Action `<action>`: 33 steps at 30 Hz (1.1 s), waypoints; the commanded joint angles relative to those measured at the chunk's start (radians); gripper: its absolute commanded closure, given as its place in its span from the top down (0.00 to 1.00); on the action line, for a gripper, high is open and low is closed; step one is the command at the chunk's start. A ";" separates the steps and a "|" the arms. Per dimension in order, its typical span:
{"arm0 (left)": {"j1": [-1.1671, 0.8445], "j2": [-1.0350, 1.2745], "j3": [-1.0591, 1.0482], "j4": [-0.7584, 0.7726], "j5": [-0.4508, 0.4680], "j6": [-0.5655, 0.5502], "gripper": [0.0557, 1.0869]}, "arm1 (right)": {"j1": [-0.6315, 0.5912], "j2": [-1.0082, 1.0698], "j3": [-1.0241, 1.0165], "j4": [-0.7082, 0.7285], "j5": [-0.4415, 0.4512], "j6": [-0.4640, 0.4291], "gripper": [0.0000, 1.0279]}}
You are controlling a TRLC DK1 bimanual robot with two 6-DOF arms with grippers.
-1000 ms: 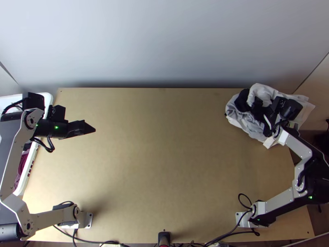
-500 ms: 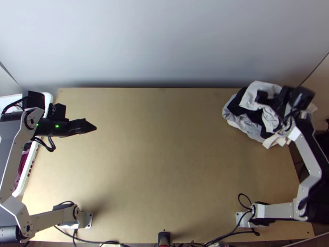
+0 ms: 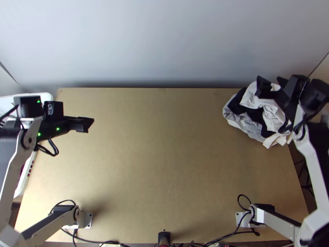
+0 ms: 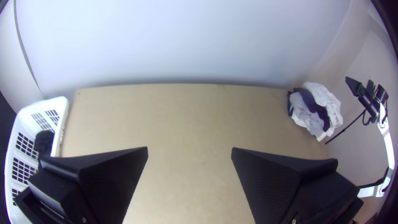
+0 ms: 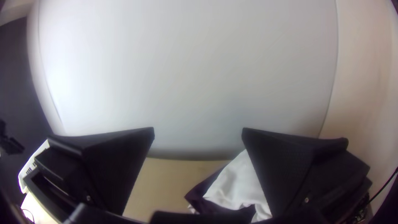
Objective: Fold the t-shirt
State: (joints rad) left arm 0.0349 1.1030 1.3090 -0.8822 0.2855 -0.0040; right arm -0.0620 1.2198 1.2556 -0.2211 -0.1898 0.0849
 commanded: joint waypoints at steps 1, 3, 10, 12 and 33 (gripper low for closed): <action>-0.052 -0.192 -0.172 0.276 -0.253 -0.002 0.95 | 0.125 -0.158 -0.167 -0.015 0.010 -0.033 0.96; -0.067 -0.276 -0.280 0.399 -0.316 -0.007 0.95 | 0.186 -0.178 -0.225 -0.023 0.070 -0.066 0.96; -0.098 -0.508 -0.544 0.491 -0.388 0.030 0.95 | 0.263 -0.362 -0.570 0.223 0.128 -0.086 0.96; -0.099 -0.591 -0.606 0.526 -0.394 0.082 0.95 | 0.283 -0.427 -0.647 0.232 0.147 -0.125 0.96; -0.113 -1.080 -1.234 0.663 -0.301 0.079 0.95 | 0.449 -1.223 -1.159 0.012 0.285 -0.212 0.96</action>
State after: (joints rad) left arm -0.0620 0.0643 0.1928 -0.1440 -0.1043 0.1246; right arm 0.3431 0.0845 0.1478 -0.0902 0.0902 -0.1349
